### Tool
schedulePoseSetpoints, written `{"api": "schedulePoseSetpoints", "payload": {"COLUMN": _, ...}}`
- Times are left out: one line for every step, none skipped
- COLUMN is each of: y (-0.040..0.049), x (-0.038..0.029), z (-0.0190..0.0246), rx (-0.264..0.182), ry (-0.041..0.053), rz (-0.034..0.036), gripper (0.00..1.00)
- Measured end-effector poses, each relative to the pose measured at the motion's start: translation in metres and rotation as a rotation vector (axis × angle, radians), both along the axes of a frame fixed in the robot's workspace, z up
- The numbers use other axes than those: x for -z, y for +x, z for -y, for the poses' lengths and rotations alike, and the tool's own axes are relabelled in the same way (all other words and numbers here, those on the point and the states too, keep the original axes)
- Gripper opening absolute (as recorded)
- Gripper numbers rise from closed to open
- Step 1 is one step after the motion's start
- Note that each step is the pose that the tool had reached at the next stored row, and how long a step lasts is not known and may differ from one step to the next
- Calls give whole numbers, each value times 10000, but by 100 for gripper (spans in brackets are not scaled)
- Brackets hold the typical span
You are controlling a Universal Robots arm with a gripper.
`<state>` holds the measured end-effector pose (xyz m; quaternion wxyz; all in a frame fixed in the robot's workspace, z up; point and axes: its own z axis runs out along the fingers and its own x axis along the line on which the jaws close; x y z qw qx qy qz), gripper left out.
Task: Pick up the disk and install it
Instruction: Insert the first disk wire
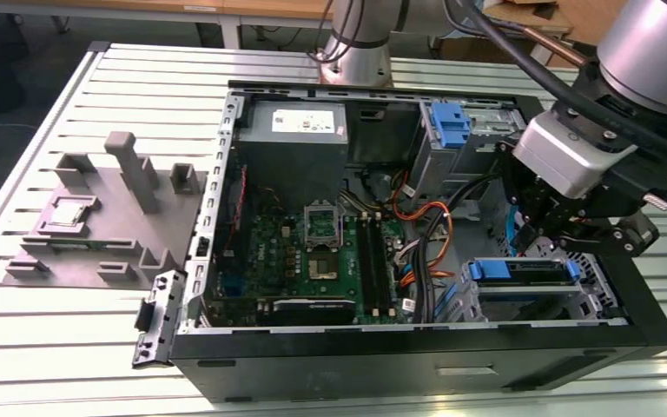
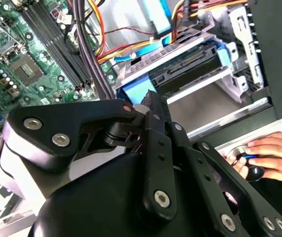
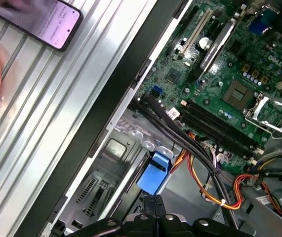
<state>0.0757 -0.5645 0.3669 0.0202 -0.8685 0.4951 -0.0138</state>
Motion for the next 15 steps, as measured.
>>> {"api": "schedulePoseSetpoints", "payload": {"y": 16, "x": 0, "z": -1, "rx": -5, "ry": 0, "rz": 7, "gripper": 10}}
{"api": "schedulePoseSetpoints", "payload": {"y": 32, "x": 0, "z": -2, "rx": -10, "ry": 0, "rz": 13, "gripper": 10}}
{"api": "schedulePoseSetpoints", "payload": {"y": 49, "x": 0, "z": -4, "rx": -14, "ry": 0, "rz": 19, "gripper": 10}}
{"api": "schedulePoseSetpoints", "payload": {"y": 64, "x": 0, "z": -6, "rx": -19, "ry": 0, "rz": 23, "gripper": 10}}
{"api": "schedulePoseSetpoints", "payload": {"y": 79, "x": 0, "z": -9, "rx": -24, "ry": 0, "rz": 27, "gripper": 10}}
{"api": "schedulePoseSetpoints", "payload": {"y": 94, "x": 0, "z": -12, "rx": -29, "ry": 1, "rz": 30, "gripper": 10}}
{"api": "schedulePoseSetpoints", "payload": {"y": 111, "x": 0, "z": -17, "rx": -35, "ry": 0, "rz": 34, "gripper": 10}}
{"api": "schedulePoseSetpoints", "payload": {"y": 121, "x": -1, "z": -21, "rx": -39, "ry": -1, "rz": 46, "gripper": 10}}
{"api": "schedulePoseSetpoints", "payload": {"y": 122, "x": -1, "z": -23, "rx": -40, "ry": -2, "rz": 99, "gripper": 10}}
{"api": "schedulePoseSetpoints", "payload": {"y": 122, "x": 0, "z": -23, "rx": -46, "ry": -2, "rz": 224, "gripper": 10}}
{"api": "schedulePoseSetpoints", "payload": {"y": 123, "x": 0, "z": -23, "rx": -58, "ry": -2, "rz": 401, "gripper": 10}}
{"api": "schedulePoseSetpoints", "payload": {"y": 123, "x": 0, "z": -23, "rx": -79, "ry": -2, "rz": 588, "gripper": 10}}
{"api": "schedulePoseSetpoints", "payload": {"y": 123, "x": 0, "z": -23, "rx": -113, "ry": -2, "rz": 766, "gripper": 10}}
{"api": "schedulePoseSetpoints", "payload": {"y": 123, "x": 2, "z": -22, "rx": -166, "ry": 1, "rz": 941, "gripper": 10}}
{"api": "schedulePoseSetpoints", "payload": {"y": 122, "x": 3, "z": -22, "rx": -256, "ry": 1, "rz": 1021, "gripper": 10}}
